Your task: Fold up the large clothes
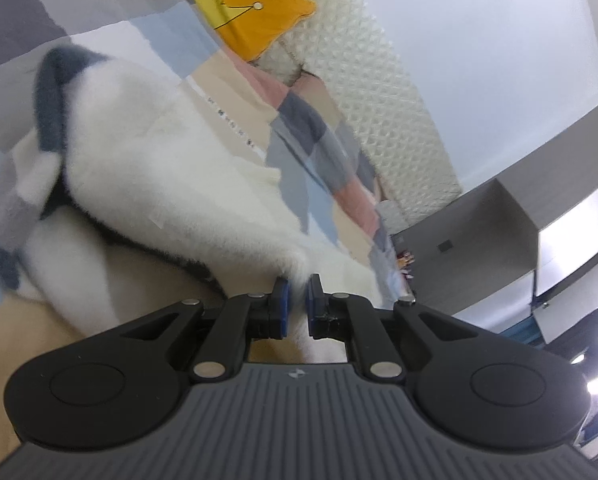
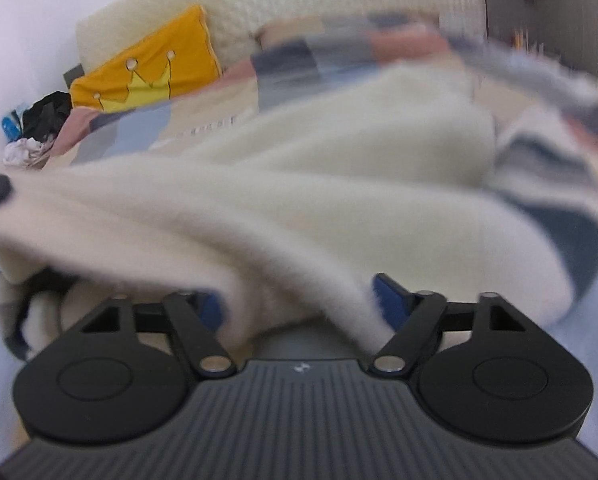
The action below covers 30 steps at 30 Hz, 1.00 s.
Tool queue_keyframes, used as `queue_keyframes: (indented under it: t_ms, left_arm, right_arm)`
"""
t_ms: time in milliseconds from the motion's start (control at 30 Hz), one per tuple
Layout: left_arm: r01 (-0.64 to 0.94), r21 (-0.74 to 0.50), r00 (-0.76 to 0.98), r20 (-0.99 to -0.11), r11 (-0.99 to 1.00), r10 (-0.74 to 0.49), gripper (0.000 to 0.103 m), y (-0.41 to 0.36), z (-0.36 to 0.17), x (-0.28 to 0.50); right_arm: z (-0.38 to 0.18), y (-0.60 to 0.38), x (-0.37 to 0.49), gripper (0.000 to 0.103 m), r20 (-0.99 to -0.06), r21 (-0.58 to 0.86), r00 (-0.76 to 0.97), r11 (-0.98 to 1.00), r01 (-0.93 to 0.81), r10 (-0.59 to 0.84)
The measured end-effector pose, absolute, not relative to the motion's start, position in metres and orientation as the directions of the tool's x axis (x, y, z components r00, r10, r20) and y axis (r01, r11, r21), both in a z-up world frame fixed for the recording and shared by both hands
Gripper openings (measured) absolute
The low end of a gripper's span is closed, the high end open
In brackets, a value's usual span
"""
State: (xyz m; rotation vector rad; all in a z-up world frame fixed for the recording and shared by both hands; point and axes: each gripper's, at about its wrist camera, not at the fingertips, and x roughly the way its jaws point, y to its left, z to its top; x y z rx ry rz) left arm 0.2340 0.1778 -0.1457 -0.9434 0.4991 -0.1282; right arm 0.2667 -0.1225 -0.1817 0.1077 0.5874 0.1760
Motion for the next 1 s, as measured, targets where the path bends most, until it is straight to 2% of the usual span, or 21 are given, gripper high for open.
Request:
queue_keyframes:
  t_ms: [200, 333, 467, 533, 600, 733, 1000]
  left_arm:
    - [-0.153, -0.832, 0.843, -0.391, 0.533, -0.37, 0.012, 0.186, -0.165, 0.246]
    - [-0.161, -0.807, 0.818, -0.431, 0.569, -0.381, 0.019, 0.182, -0.167, 0.252]
    - [-0.172, -0.763, 0.794, -0.482, 0.623, -0.371, 0.059, 0.179, -0.163, 0.249]
    - [-0.153, -0.723, 0.791, -0.498, 0.674, -0.355, 0.065, 0.175, -0.154, 0.245]
    - [-0.124, -0.668, 0.786, -0.518, 0.734, -0.338, 0.072, 0.168, -0.145, 0.24]
    - [-0.043, -0.523, 0.79, -0.54, 0.851, -0.292, 0.075, 0.143, -0.128, 0.234]
    - [-0.021, -0.062, 0.808, -0.589, 0.998, -0.02, 0.078, 0.063, -0.137, 0.241]
  right_arm:
    - [-0.149, -0.133, 0.255, 0.066, -0.341, 0.104, 0.924, 0.983, -0.149, 0.176]
    - [-0.141, -0.133, 0.255, 0.06, -0.297, 0.073, 0.931, 0.977, -0.2, 0.213]
    - [-0.143, -0.142, 0.27, 0.06, -0.337, 0.142, 0.899, 0.959, -0.244, 0.278]
    - [-0.144, -0.148, 0.276, 0.06, -0.353, 0.178, 0.89, 0.955, -0.238, 0.288]
    - [-0.142, -0.151, 0.282, 0.06, -0.369, 0.21, 0.876, 0.945, -0.249, 0.312]
    - [-0.142, -0.155, 0.288, 0.059, -0.387, 0.264, 0.853, 0.928, -0.262, 0.351]
    - [-0.146, -0.162, 0.295, 0.059, -0.411, 0.346, 0.823, 0.902, -0.257, 0.392]
